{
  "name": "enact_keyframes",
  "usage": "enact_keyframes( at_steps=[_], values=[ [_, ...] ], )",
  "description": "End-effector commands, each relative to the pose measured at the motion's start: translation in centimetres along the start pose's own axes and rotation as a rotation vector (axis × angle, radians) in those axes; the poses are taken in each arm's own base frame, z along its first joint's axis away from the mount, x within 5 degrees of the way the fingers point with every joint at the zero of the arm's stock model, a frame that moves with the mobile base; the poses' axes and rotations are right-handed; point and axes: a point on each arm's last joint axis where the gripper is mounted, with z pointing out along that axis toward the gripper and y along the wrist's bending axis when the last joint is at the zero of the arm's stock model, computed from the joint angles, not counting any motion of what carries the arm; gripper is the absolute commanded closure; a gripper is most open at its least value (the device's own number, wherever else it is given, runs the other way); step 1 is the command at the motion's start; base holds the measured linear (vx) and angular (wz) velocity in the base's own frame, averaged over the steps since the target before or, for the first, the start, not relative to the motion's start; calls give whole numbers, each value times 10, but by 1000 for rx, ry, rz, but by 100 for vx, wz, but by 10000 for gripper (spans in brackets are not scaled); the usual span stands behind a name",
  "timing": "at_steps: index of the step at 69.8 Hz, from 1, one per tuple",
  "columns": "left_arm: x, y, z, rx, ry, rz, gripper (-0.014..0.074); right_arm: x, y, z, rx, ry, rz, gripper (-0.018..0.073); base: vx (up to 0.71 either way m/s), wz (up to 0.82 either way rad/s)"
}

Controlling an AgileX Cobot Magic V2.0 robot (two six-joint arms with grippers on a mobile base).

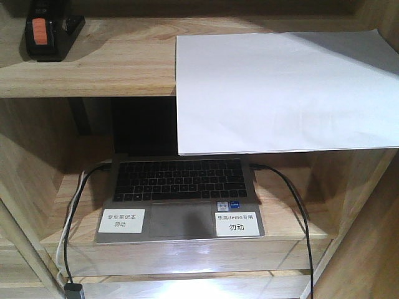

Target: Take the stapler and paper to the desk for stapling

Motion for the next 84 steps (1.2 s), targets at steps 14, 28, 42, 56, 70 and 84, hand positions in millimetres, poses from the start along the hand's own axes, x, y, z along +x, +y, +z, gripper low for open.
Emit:
enact_keyframes(
  at_steps=[14,28,42,56,70,84],
  values=[
    [38,1,51,-9,352,-1,563,35,2,47,-22,354,-10,560,0,0],
    [75,2,64,-16,620,0,445,55,3,55,-31,499,-9,509,0,0],
    [86,2,65,-19,718,0,190,56,3,54,-33,508,-3,322,0,0],
    [86,0,65,2,716,-6,-113,56,5,54,-41,507,47,-45,0,0],
    [86,1,65,6,715,9,-125,56,5,54,-42,514,47,-162,0,0],
    [86,-7,67,113,701,-29,-118,56,5,54,-42,514,46,-115,0,0]
  ],
)
